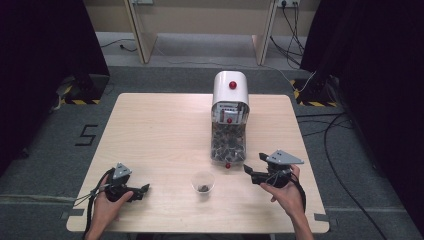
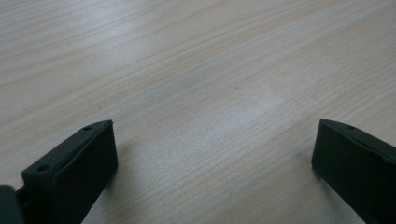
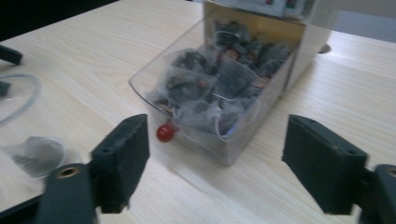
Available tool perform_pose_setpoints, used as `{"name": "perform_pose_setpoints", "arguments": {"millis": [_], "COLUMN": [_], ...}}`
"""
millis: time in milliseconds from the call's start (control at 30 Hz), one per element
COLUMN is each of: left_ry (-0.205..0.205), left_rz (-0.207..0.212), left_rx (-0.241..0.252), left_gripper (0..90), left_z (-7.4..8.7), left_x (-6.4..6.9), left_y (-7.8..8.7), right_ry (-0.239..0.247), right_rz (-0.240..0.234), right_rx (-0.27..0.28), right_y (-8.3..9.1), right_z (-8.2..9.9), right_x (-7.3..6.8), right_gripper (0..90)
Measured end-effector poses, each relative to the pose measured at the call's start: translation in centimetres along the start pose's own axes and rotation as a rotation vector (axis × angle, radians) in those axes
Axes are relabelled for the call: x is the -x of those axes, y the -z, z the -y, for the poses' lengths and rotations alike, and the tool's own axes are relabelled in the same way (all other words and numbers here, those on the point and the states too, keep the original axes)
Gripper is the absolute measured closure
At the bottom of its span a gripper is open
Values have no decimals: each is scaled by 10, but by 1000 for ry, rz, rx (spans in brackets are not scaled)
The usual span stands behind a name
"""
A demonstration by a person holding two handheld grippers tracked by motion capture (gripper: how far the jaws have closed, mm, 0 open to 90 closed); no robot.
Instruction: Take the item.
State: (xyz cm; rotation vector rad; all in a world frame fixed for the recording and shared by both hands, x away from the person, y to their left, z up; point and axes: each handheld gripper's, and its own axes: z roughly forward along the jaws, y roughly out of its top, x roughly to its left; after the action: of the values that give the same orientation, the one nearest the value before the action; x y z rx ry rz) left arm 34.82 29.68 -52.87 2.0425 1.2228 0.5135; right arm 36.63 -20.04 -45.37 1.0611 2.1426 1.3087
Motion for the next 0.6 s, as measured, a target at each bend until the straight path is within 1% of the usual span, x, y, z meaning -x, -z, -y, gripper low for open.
{"name": "perform_pose_setpoints", "arguments": {"millis": [100, 133, 200, 233, 467, 600], "left_ry": [0, 0, 0, 0, 0, 0], "left_rz": [0, 0, 0, 0, 0, 0], "left_rx": [0, 0, 0, 0, 0, 0], "left_gripper": [0, 0, 0, 0, 0, 0], "left_z": [0, 0, 0, 0, 0, 0], "left_x": [0, 0, 0, 0, 0, 0], "left_y": [0, 0, 0, 0, 0, 0], "right_ry": [-12, -17, -15, -23, -44, -47], "right_rz": [11, 12, 16, 27, 43, 46], "right_rx": [3, -4, -4, -5, -8, -24], "right_y": [1, 4, 4, 7, 14, 16], "right_z": [2, 4, 5, 7, 15, 21], "right_x": [2, 3, 4, 5, 11, 13], "right_gripper": [219, 194, 185, 177, 177, 178]}}
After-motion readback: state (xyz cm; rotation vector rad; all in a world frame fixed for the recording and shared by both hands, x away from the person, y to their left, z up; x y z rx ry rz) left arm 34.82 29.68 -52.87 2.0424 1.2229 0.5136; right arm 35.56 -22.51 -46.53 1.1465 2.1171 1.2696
